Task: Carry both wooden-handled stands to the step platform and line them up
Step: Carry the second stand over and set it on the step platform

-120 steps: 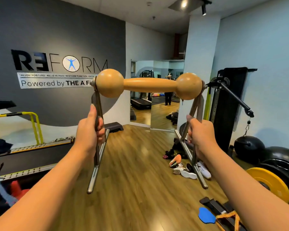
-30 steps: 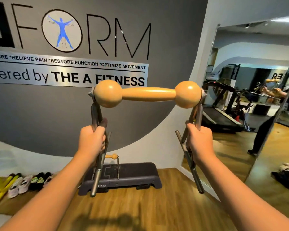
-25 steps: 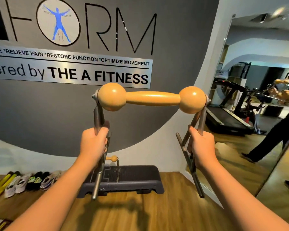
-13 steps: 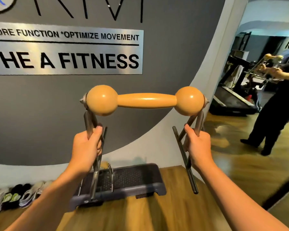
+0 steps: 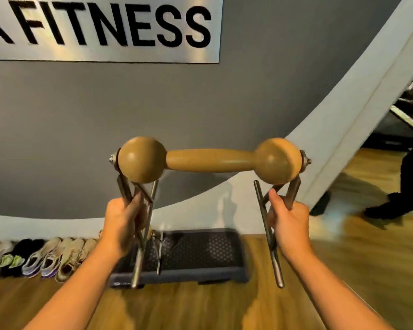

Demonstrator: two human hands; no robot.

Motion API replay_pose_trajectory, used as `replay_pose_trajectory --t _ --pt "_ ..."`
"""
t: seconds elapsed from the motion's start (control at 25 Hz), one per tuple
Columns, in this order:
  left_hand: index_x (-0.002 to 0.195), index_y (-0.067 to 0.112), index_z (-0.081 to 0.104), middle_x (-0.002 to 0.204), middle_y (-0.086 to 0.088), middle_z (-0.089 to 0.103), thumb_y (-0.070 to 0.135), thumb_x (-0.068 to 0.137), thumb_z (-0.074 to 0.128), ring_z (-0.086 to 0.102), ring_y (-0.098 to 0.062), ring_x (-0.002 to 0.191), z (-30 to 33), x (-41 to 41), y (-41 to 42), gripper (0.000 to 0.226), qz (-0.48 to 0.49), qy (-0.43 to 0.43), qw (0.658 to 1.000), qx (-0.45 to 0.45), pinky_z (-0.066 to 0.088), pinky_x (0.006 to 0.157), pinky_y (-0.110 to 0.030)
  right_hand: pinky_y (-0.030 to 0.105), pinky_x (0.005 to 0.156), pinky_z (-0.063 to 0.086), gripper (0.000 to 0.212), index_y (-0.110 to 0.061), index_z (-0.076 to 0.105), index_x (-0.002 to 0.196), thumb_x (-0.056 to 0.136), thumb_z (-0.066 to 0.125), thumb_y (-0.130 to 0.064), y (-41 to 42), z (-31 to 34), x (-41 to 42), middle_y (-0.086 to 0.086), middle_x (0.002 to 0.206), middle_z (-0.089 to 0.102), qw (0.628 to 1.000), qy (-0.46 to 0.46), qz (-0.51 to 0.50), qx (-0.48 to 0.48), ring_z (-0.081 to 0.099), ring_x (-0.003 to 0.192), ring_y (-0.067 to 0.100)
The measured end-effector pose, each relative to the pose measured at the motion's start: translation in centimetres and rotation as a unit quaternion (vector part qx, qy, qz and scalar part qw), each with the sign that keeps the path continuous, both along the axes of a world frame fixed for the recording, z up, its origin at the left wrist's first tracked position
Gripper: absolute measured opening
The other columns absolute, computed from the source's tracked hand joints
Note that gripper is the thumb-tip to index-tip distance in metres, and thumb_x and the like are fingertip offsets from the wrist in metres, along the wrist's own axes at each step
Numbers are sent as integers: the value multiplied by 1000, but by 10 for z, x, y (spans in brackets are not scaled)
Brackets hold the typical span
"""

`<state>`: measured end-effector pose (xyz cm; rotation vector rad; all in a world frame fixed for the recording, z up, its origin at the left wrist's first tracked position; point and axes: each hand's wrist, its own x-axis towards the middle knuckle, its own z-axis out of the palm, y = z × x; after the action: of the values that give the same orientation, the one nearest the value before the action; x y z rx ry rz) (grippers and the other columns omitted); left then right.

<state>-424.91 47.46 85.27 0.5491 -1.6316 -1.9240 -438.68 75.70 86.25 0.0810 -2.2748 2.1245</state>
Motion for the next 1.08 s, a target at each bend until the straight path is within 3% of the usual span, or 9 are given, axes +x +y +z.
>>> replay_pose_trajectory --t 0.12,0.2,0.32,0.56,0.8,0.96,1.08 --pt "52 21 50 43 6 40 40 91 70 35 -10 37 -50 -43 -20 47 43 -50 998 -25 30 44 -24 31 54 41 52 -14 51 53 102 62 -27 -20 -53 -52 4 49 46 1000 -21 19 4 44 48 18" --pt "52 24 51 43 1 43 48 89 66 39 -14 39 -93 -72 -35 47 35 -64 996 -60 34 45 -28 35 59 37 56 -21 47 49 102 62 -29 -36 -98 -88 1 47 42 999 -42 21 6 41 47 17" --pt "48 24 53 47 -3 46 60 85 54 43 -19 44 -164 -114 -59 51 34 -84 993 -81 38 53 -32 39 61 37 55 -18 46 50 102 62 -31 -64 -171 -138 -1 47 41 998 -53 26 22 40 48 17" --pt "56 27 54 51 -1 44 75 87 58 39 -27 51 -298 -184 -104 57 31 -101 991 -82 35 57 -42 33 59 38 54 -23 52 50 103 61 -30 -115 -305 -198 -8 45 44 997 -81 15 5 44 46 8" --pt "47 26 51 47 7 39 49 100 47 34 -15 45 -427 -221 -112 57 73 -106 990 -65 30 51 -30 37 65 44 55 -26 54 49 102 60 -38 -128 -436 -228 -8 45 46 993 -116 -7 32 46 46 7" --pt "47 27 47 48 9 35 48 102 54 29 -12 44 -507 -229 -107 59 36 -109 993 -24 28 49 -27 36 61 42 49 -21 54 58 101 61 -43 -122 -516 -229 -6 51 48 992 -111 -18 55 50 51 12" --pt "47 29 49 48 10 36 36 106 48 29 -11 45 -562 -236 -102 59 26 -117 993 -18 28 51 -28 41 63 41 48 -20 51 60 98 60 -49 -115 -566 -227 2 59 47 987 -131 -56 69 49 57 19"
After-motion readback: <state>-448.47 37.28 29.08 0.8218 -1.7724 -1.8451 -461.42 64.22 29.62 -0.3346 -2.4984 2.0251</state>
